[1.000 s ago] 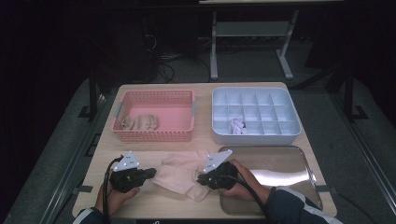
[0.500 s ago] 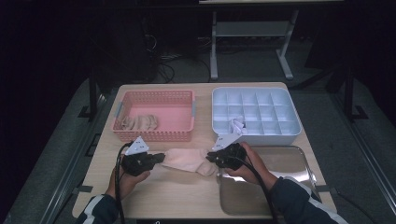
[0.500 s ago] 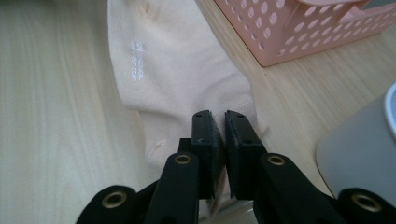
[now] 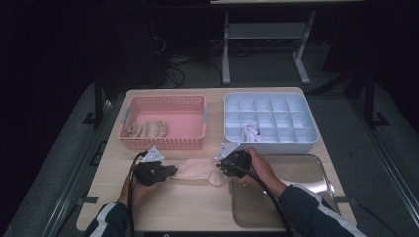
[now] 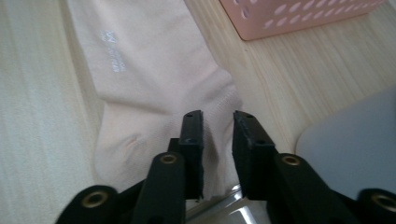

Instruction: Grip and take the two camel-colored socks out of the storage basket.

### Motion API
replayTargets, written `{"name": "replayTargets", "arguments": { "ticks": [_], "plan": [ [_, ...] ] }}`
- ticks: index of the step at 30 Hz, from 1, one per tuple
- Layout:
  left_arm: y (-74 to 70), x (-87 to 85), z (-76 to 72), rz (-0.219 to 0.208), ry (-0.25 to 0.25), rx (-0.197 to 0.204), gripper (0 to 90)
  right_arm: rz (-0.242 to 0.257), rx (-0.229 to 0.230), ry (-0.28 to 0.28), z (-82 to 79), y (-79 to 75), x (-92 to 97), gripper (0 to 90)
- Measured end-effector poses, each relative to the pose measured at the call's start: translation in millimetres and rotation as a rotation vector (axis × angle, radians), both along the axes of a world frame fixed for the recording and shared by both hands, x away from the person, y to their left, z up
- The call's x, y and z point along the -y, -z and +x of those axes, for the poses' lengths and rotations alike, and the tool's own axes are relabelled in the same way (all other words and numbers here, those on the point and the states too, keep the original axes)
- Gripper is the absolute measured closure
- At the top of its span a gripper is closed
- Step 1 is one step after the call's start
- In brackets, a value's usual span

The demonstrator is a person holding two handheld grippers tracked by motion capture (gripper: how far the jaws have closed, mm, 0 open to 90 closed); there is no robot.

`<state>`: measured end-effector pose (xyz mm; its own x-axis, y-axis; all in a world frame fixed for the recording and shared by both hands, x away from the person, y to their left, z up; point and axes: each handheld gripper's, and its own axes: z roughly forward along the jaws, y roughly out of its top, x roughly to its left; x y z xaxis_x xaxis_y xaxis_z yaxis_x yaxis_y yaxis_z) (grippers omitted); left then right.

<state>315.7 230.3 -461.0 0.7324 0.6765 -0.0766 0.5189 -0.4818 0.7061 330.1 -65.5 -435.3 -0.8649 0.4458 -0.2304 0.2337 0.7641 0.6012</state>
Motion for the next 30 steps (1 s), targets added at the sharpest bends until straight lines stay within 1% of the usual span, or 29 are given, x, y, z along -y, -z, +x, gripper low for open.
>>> {"name": "replayTargets", "arguments": {
  "ticks": [1, 2, 4, 6, 7, 8, 9, 10, 11, 12, 13, 14, 15, 16, 17, 18, 19, 20, 21, 22, 23, 24, 25, 26, 27, 28, 29, 30],
  "plan": [
    [0.0, 0.0, 0.0, 0.0, 0.0, 0.0, 76.6, 0.0, 0.0, 0.0, 0.0, 0.0, 0.0, 70.0],
    [1.5, 0.4, 0.5, -0.007, -0.014, -0.003, 76.5, 0.007, 0.0, 0.004, -0.6, -0.1, 0.5, 69.3],
    [2.2, 1.1, 0.4, 0.001, -0.021, 0.005, 75.8, 0.027, -0.017, -0.012, -3.6, -1.0, 1.9, 68.7],
    [3.7, 1.1, 0.5, 0.007, -0.021, 0.007, 75.7, 0.057, -0.047, -0.015, -4.2, -0.1, 4.4, 68.8],
    [3.7, 1.1, 0.5, 0.007, -0.021, 0.007, 76.0, 0.067, -0.063, -0.005, -4.1, 1.8, 4.6, 68.5],
    [4.2, 1.2, 0.6, 0.009, -0.021, 0.01, 76.5, 0.064, -0.068, 0.003, -3.2, 4.8, 4.3, 68.8],
    [4.2, 1.2, 0.6, 0.009, -0.021, 0.01, 77.0, 0.064, -0.068, 0.003, -3.2, 4.8, 4.3, 68.8],
    [4.4, 1.2, -1.0, 0.003, -0.027, 0.007, 77.4, 0.052, -0.092, -0.001, 1.5, 12.2, 4.9, 69.0],
    [4.4, 1.2, -1.0, 0.003, -0.027, 0.007, 78.0, 0.052, -0.092, -0.001, 1.5, 12.2, 4.9, 69.0],
    [3.8, -0.8, -2.7, 0.015, -0.017, 0.004, 78.3, 0.044, -0.115, -0.006, 3.8, 18.6, 5.5, 69.7],
    [3.8, -0.8, -2.7, 0.015, -0.017, 0.004, 78.5, 0.052, -0.109, -0.004, 2.7, 20.4, 5.5, 70.0],
    [3.6, -3.9, -5.8, 0.014, -0.018, -0.002, 78.7, 0.058, -0.114, -0.002, 1.8, 20.3, 5.3, 70.6],
    [3.3, -5.7, -7.5, 0.014, -0.019, -0.005, 78.8, 0.06, -0.12, -0.014, 1.2, 20.0, 5.4, 71.0],
    [2.6, -7.8, -9.6, 0.021, -0.02, -0.009, 78.8, 0.082, -0.138, -0.014, -1.5, 20.5, 4.1, 71.3],
    [2.3, -9.4, -12.6, 0.02, -0.027, -0.019, 79.0, 0.085, -0.139, -0.025, -3.8, 21.0, 3.5, 71.4],
    [1.6, -11.9, -15.0, 0.025, -0.022, -0.02, 79.0, 0.085, -0.14, -0.038, -6.4, 21.3, 2.9, 71.4],
    [1.7, -14.4, -18.1, 0.015, -0.027, -0.034, 79.0, 0.089, -0.143, -0.046, -10.2, 21.4, 1.0, 71.4],
    [1.4, -17.2, -21.3, 0.016, -0.026, -0.039, 79.2, 0.089, -0.14, -0.055, -14.1, 21.4, -1.2, 71.4],
    [1.4, -17.2, -21.3, 0.016, -0.026, -0.039, 79.1, 0.085, -0.132, -0.071, -17.2, 21.6, -2.9, 71.4],
    [0.7, -22.0, -28.4, 0.024, -0.03, -0.035, 79.1, 0.091, -0.138, -0.077, -20.6, 21.6, -5.0, 71.4],
    [0.7, -22.0, -28.4, 0.024, -0.03, -0.035, 79.0, 0.091, -0.138, -0.077, -20.6, 21.6, -5.0, 71.4],
    [0.2, -26.3, -33.4, 0.03, -0.034, -0.028, 79.0, 0.083, -0.118, -0.089, -24.4, 21.7, -7.8, 73.3],
    [0.2, -26.3, -33.4, 0.03, -0.034, -0.028, 79.0, 0.088, -0.119, -0.091, -25.7, 21.8, -8.7, 75.3],
    [-1.7, -26.4, -37.0, 0.04, -0.042, -0.021, 78.9, 0.086, -0.117, -0.096, -26.1, 21.5, -9.3, 78.4],
    [-1.7, -26.4, -37.0, 0.04, -0.042, -0.021, 79.9, 0.083, -0.109, -0.098, -26.2, 20.9, -9.7, 82.1],
    [-4.1, -26.9, -36.6, 0.039, -0.034, 0.004, 81.2, 0.082, -0.104, -0.105, -25.9, 20.4, -9.7, 84.4],
    [-4.1, -26.9, -36.6, 0.039, -0.034, 0.004, 81.9, 0.091, -0.113, -0.106, -26.5, 19.7, -10.1, 86.0],
    [-6.2, -26.8, -35.8, 0.033, -0.036, 0.018, 82.2, 0.085, -0.11, -0.114, -26.6, 18.7, -10.0, 87.3]
  ]
}}
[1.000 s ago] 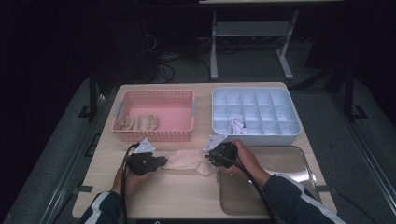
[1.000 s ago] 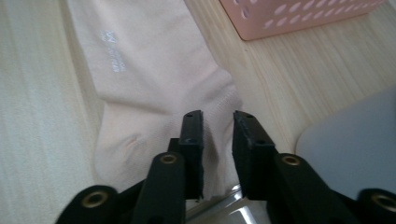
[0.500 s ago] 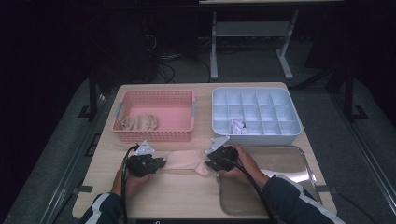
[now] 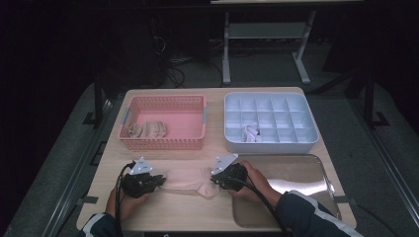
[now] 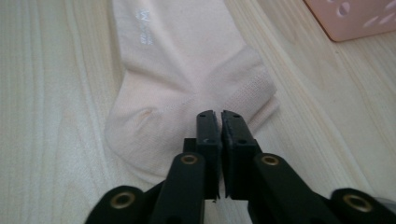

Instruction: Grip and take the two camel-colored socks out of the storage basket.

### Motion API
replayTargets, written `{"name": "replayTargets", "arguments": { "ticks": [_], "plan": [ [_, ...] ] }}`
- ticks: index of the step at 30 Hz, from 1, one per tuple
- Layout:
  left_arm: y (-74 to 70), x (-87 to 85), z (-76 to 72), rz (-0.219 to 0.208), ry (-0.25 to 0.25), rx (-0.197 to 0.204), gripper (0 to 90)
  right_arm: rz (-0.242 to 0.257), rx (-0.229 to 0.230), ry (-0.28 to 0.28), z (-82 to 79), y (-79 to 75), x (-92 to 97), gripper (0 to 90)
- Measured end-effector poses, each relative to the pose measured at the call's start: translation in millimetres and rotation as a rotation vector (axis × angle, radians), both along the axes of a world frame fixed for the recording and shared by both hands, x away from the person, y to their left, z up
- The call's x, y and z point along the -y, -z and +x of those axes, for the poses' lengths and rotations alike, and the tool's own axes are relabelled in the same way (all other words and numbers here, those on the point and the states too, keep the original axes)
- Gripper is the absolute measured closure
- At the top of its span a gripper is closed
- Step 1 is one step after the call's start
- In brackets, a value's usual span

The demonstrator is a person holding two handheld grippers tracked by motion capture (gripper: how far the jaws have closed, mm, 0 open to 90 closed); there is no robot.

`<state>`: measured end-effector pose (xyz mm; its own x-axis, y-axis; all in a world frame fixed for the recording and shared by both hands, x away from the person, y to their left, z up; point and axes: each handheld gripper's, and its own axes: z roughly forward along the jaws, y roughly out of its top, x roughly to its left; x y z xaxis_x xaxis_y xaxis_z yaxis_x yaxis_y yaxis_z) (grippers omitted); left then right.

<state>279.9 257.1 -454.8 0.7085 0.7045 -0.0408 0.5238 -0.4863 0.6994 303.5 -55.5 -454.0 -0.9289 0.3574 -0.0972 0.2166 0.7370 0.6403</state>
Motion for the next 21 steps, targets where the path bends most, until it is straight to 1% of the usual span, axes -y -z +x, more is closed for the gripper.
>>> {"name": "replayTargets", "arguments": {
  "ticks": [1, 2, 3, 4, 6, 7, 8, 9, 10, 13, 14, 15, 16, 17, 18, 19, 20, 21],
  "plan": [
    [0.0, 0.0, 0.0, 0.0, 0.0, 0.0, 82.4, 0.0, 0.0, 0.0, 0.0, 0.0, 0.0, 87.3],
    [-2.5, -0.4, -0.4, -0.009, 0.0, 0.014, 83.4, 0.002, 0.005, -0.002, 0.2, -1.1, 1.0, 88.2],
    [-3.9, -0.6, -0.3, -0.018, 0.0, 0.02, 83.4, -0.003, 0.011, -0.007, 1.1, -2.3, 2.3, 88.4],
    [-5.3, -0.7, -0.6, -0.021, -0.003, 0.022, 82.6, 0.012, 0.007, 0.001, 1.2, -3.2, 3.1, 88.4],
    [-6.2, -0.1, -1.0, -0.028, -0.003, 0.021, 81.3, 0.024, 0.014, 0.018, 1.8, -6.9, 5.5, 88.0],
    [-6.2, -0.1, -1.0, -0.028, -0.003, 0.021, 81.5, 0.041, 0.009, 0.027, 3.2, -8.6, 6.7, 87.0],
    [-5.0, 0.1, -0.8, -0.018, 0.0, 0.017, 81.5, 0.052, 0.004, 0.035, 4.3, -9.7, 7.5, 86.1],
    [-5.0, 0.1, -0.8, -0.018, 0.0, 0.017, 81.1, 0.052, 0.004, 0.035, 4.3, -9.7, 7.5, 86.1],
    [-2.0, 0.4, 0.0, -0.009, 0.0, 0.007, 80.6, 0.054, 0.0, 0.051, 4.2, -8.2, 6.2, 80.5],
    [-0.6, -0.4, 0.6, -0.004, 0.001, 0.001, 80.5, 0.042, -0.009, 0.043, 3.9, -4.8, 4.7, 80.1],
    [1.1, -0.9, 1.7, -0.003, -0.001, -0.004, 79.5, 0.035, -0.013, 0.037, 4.0, -2.5, 3.4, 74.1],
    [2.2, -0.9, 2.3, -0.001, 0.0, -0.007, 78.4, 0.031, -0.017, 0.033, 4.7, -0.7, 2.8, 71.9],
    [3.5, -0.8, 2.7, 0.003, -0.002, -0.016, 77.2, 0.028, -0.03, 0.038, 3.9, 1.0, 1.2, 72.2],
    [5.0, -0.6, 3.3, 0.005, -0.002, -0.021, 77.0, 0.015, -0.019, 0.031, 4.4, 3.2, 0.8, 73.1],
    [6.1, -0.4, 3.7, 0.006, -0.002, -0.02, 77.3, 0.019, -0.014, 0.035, 4.0, 3.9, 0.2, 77.1],
    [6.1, -0.4, 3.7, 0.006, -0.002, -0.02, 77.3, 0.019, -0.014, 0.035, 4.0, 3.9, 0.2, 77.1],
    [6.0, -0.3, 3.9, 0.003, -0.004, -0.021, 78.0, 0.011, -0.004, 0.044, 4.3, 2.1, 0.6, 84.0],
    [4.2, -0.1, 3.8, 0.003, -0.005, -0.012, 79.9, 0.014, -0.009, 0.045, 4.2, 1.7, 1.2, 86.8]
  ]
}}
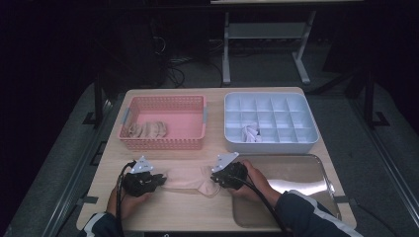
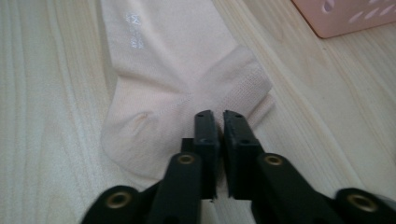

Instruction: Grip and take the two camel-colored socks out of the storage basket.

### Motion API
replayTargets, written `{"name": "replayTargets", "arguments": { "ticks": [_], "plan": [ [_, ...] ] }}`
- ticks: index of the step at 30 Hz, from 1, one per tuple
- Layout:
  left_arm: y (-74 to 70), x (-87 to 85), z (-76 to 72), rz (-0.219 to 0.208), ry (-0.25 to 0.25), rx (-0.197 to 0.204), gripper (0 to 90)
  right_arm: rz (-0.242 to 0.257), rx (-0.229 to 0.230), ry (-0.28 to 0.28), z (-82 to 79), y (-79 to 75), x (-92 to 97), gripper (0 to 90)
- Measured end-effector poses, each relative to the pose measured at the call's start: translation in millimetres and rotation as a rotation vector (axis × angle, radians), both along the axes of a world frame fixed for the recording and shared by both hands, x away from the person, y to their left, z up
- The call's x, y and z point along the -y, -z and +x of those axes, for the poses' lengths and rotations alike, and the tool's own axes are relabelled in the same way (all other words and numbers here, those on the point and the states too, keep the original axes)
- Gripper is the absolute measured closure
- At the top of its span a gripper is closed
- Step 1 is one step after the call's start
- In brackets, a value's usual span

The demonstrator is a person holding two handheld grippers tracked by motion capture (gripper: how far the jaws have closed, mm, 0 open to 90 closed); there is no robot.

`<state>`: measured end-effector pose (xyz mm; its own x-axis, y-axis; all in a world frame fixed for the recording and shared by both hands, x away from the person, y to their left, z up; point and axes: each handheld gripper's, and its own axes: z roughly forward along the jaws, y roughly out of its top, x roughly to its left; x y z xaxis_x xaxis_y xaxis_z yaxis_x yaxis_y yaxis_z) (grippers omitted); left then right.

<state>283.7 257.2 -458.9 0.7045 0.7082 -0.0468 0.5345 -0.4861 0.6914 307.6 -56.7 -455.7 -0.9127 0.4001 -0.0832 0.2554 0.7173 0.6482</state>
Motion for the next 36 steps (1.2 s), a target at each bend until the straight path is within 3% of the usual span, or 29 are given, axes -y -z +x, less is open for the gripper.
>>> {"name": "replayTargets", "arguments": {
  "ticks": [6, 10, 13, 16, 20, 22, 26, 30, 31, 34, 35, 36],
  "plan": [
    [-4.4, -0.4, -1.7, -0.016, 0.001, 0.018, 83.6, 0.001, 0.027, -0.013, -1.9, -4.8, 1.6, 88.3],
    [-11.1, 0.0, -1.6, -0.049, -0.002, 0.045, 84.6, 0.041, 0.04, -0.004, -1.8, -19.4, 8.7, 88.3],
    [-9.2, 5.4, 2.3, -0.046, 0.006, 0.048, 84.5, 0.047, 0.027, 0.013, -0.3, -23.8, 13.2, 88.2],
    [-6.7, 7.4, 5.7, -0.043, 0.015, 0.033, 84.5, 0.023, 0.02, 0.014, 3.0, -20.9, 16.0, 88.1],
    [-1.0, 7.8, 8.4, -0.01, 0.025, 0.015, 84.5, -0.013, -0.035, 0.002, 6.4, -13.3, 15.7, 87.9],
    [-1.3, 5.6, 10.5, -0.013, 0.003, 0.015, 82.5, -0.037, -0.033, -0.014, 6.6, -9.9, 14.4, 87.8],
    [1.5, 3.7, 15.0, -0.017, -0.026, 0.012, 76.1, -0.035, -0.046, -0.002, 7.6, -8.4, 14.7, 87.5],
    [1.3, 3.8, 19.6, -0.013, -0.041, 0.035, 75.7, -0.043, -0.036, -0.013, 6.1, -6.2, 13.1, 85.7],
    [-1.9, 1.8, 19.9, -0.041, -0.057, 0.058, 75.6, -0.044, -0.031, -0.01, 6.0, -6.4, 12.9, 82.4],
    [-6.3, -2.4, 23.4, -0.066, -0.083, 0.077, 71.7, -0.032, -0.025, 0.01, 4.7, -8.7, 13.5, 74.6],
    [-6.7, -2.4, 24.2, -0.093, -0.086, 0.082, 72.5, -0.029, -0.012, 0.014, 4.4, -11.0, 14.3, 74.3],
    [-6.7, -2.4, 24.2, -0.093, -0.086, 0.082, 71.6, -0.012, -0.01, 0.011, 3.7, -13.6, 15.1, 74.4]
  ]
}}
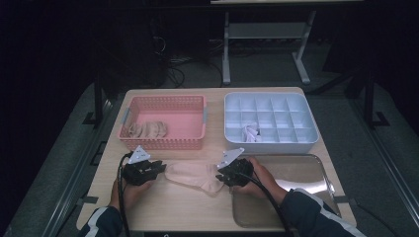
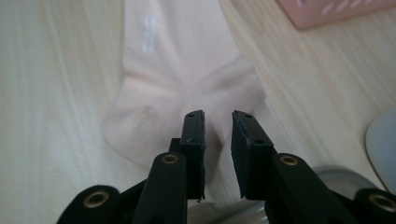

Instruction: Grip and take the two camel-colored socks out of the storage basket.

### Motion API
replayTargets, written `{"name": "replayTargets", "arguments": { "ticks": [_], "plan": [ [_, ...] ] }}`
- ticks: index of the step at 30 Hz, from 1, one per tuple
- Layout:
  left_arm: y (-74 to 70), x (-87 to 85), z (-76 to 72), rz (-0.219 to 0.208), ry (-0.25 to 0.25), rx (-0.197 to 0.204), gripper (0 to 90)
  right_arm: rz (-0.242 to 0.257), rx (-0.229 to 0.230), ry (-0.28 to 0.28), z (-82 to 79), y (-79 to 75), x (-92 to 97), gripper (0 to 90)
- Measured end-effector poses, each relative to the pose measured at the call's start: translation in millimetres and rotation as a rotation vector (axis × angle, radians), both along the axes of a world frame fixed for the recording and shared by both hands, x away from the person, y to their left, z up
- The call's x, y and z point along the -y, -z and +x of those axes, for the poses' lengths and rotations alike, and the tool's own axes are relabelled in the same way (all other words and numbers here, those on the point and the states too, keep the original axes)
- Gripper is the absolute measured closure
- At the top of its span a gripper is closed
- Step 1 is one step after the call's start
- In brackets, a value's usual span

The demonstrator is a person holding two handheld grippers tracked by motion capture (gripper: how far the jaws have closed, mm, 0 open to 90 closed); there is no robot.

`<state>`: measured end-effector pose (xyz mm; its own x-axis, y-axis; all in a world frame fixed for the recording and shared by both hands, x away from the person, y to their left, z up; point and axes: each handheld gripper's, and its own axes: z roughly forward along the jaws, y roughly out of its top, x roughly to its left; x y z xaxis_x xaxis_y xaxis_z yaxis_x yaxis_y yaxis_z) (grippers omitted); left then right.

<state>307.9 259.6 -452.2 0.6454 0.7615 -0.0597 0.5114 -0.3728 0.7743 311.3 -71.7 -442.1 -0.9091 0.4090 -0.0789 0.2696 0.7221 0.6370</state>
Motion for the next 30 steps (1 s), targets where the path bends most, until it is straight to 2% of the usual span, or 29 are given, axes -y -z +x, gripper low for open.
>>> {"name": "replayTargets", "arguments": {
  "ticks": [1, 2, 3, 4, 5, 6, 7, 9, 12, 13, 14, 15, 17, 20, 21, 23, 25, 27, 30],
  "plan": [
    [-1.6, -0.7, 1.5, -0.011, 0.029, -0.002, 69.7, 0.027, 0.0, -0.011, -2.4, -2.9, -0.1, 75.0],
    [-1.6, -0.7, 1.5, -0.011, 0.029, -0.002, 66.8, 0.046, 0.007, -0.029, -5.8, -5.6, -0.8, 75.9],
    [-1.8, 0.3, 0.9, -0.043, 0.062, -0.007, 63.9, 0.055, 0.01, -0.042, -9.4, -7.4, -2.8, 77.9],
    [-1.8, 0.3, 0.9, -0.043, 0.062, -0.007, 61.4, 0.06, 0.007, -0.062, -12.7, -8.3, -5.1, 78.7],
    [0.0, 4.3, 1.5, -0.009, 0.07, -0.021, 59.3, 0.067, 0.005, -0.085, -15.9, -8.0, -8.0, 78.6],
    [0.0, 4.3, 1.5, -0.009, 0.07, -0.021, 56.5, 0.067, 0.005, -0.085, -15.9, -8.0, -8.0, 78.6],
    [3.6, 8.2, 2.9, 0.006, 0.092, -0.042, 56.2, 0.063, 0.008, -0.119, -20.8, -6.0, -14.6, 78.3],
    [7.3, 12.1, 3.9, 0.058, 0.097, -0.047, 59.1, 0.053, 0.003, -0.137, -22.7, -0.8, -20.6, 77.6],
    [9.6, 13.3, 5.5, 0.06, 0.09, -0.062, 72.8, 0.031, -0.009, -0.147, -22.9, 6.5, -25.0, 77.3],
    [9.8, 13.3, 6.0, 0.063, 0.094, -0.061, 72.8, 0.014, -0.011, -0.153, -22.2, 9.8, -26.2, 77.1],
    [9.2, 13.3, 6.1, 0.072, 0.099, -0.058, 81.6, -0.001, -0.028, -0.157, -20.7, 14.1, -27.0, 76.1],
    [8.3, 13.2, 5.6, 0.076, 0.097, -0.056, 84.4, 0.0, -0.038, -0.161, -19.4, 15.0, -26.5, 76.1],
    [5.7, 12.5, 5.2, 0.069, 0.094, -0.042, 85.9, 0.01, -0.059, -0.155, -16.9, 16.0, -24.8, 76.2],
    [0.0, 11.3, 4.9, 0.055, 0.094, -0.014, 86.5, -0.001, -0.034, -0.189, -18.2, 16.1, -25.8, 76.6],
    [-1.7, 11.1, 5.0, 0.055, 0.091, -0.005, 86.5, -0.002, -0.056, -0.188, -20.1, 15.3, -26.7, 76.6],
    [-4.5, 11.4, 7.3, 0.038, 0.089, 0.001, 86.5, -0.005, -0.05, -0.205, -21.4, 15.3, -27.6, 76.7],
    [-4.4, 13.3, 10.7, 0.051, 0.091, 0.007, 86.2, -0.006, -0.053, -0.213, -21.2, 15.2, -28.0, 76.6],
    [-0.7, 15.4, 14.6, 0.062, 0.09, -0.008, 85.6, -0.006, -0.058, -0.211, -21.0, 15.1, -27.7, 76.6],
    [4.4, 16.8, 18.7, 0.076, 0.066, -0.007, 83.2, -0.003, -0.063, -0.212, -20.5, 15.3, -27.3, 76.6]
  ]
}}
